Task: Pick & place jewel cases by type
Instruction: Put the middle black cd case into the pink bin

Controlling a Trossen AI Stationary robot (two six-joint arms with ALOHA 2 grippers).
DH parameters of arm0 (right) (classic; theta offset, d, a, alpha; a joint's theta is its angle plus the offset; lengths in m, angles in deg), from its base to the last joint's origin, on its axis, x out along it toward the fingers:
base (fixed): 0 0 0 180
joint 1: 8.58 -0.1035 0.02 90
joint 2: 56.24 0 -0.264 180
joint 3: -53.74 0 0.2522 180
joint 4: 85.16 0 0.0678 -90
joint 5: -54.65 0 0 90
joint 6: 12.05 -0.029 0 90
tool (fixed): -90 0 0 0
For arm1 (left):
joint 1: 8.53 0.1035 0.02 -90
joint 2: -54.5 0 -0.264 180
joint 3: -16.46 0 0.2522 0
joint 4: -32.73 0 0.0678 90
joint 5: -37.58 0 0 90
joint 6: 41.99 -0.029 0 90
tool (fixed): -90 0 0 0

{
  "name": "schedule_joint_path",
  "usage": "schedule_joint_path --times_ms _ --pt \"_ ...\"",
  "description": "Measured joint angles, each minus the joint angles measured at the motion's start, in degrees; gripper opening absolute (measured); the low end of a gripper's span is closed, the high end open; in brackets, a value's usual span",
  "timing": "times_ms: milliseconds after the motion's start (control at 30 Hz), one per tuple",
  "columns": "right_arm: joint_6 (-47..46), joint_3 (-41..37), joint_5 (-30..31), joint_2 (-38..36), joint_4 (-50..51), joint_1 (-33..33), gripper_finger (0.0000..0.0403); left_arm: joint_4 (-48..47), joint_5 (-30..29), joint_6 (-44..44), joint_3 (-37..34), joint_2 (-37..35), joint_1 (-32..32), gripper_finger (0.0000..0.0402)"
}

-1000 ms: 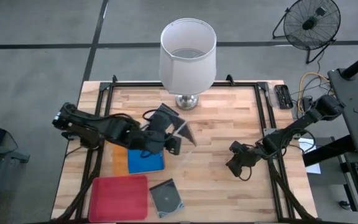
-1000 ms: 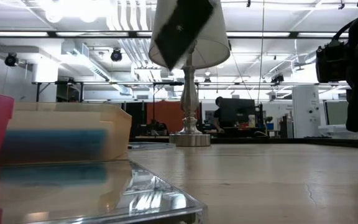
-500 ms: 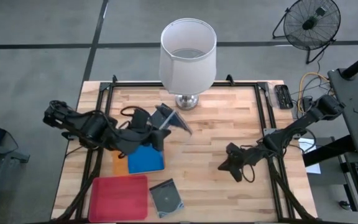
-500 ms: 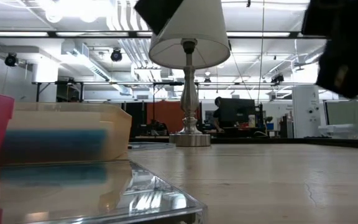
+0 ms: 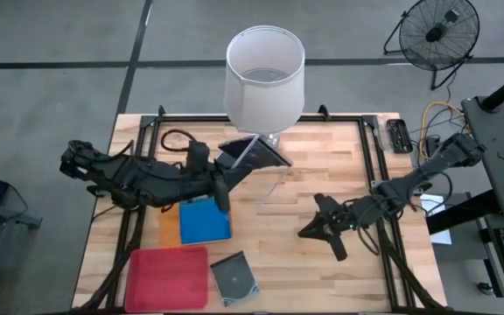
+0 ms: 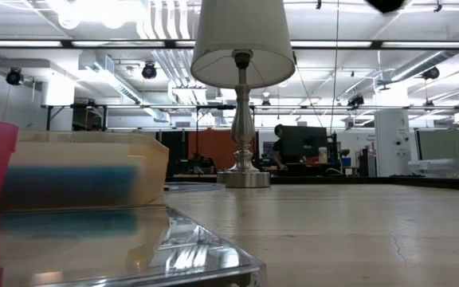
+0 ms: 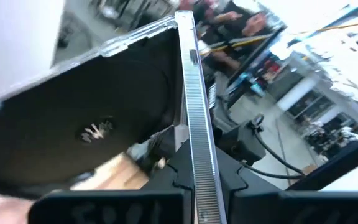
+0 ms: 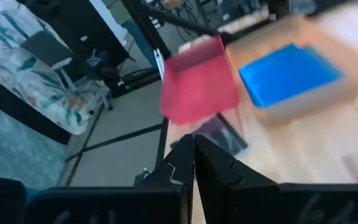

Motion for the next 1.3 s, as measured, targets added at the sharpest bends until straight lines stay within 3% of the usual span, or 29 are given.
schedule_joint_path --times_ms 167,300,567,700,933,1167,1300 --pt "7.16 9.83 4.25 0.0 8.82 -0.04 0.0008 9.64 -0.03 -11.31 0.0 0.0 0.21 0.0" --pt "14.2 17.92 10.95 0.0 13.75 -0.04 0.0008 11.83 -0.36 -17.39 0.54 -0.11 0.54 0.0" --pt "30.56 30.32 22.81 -0.02 14.87 -0.02 0.0008 13.32 -0.44 -28.87 5.86 -0.2 1.43 0.0" --pt "33.85 34.32 28.29 -0.02 14.97 0.03 0.0008 14.05 -0.08 -32.05 8.38 -0.22 1.6 0.0" --pt "34.66 38.77 26.92 -0.02 14.22 2.13 0.0026 15.77 2.67 -34.16 8.7 -0.18 2.5 0.0" --pt "32.45 39.61 18.83 0.07 9.28 6.02 0.0126 16.24 7.02 -32.54 8.56 -0.15 3.82 0.0" --pt "30.33 39.65 18.14 0.17 8.73 7.84 0.0187 19.13 10.51 -32.36 8.55 -0.11 4.11 0.0"
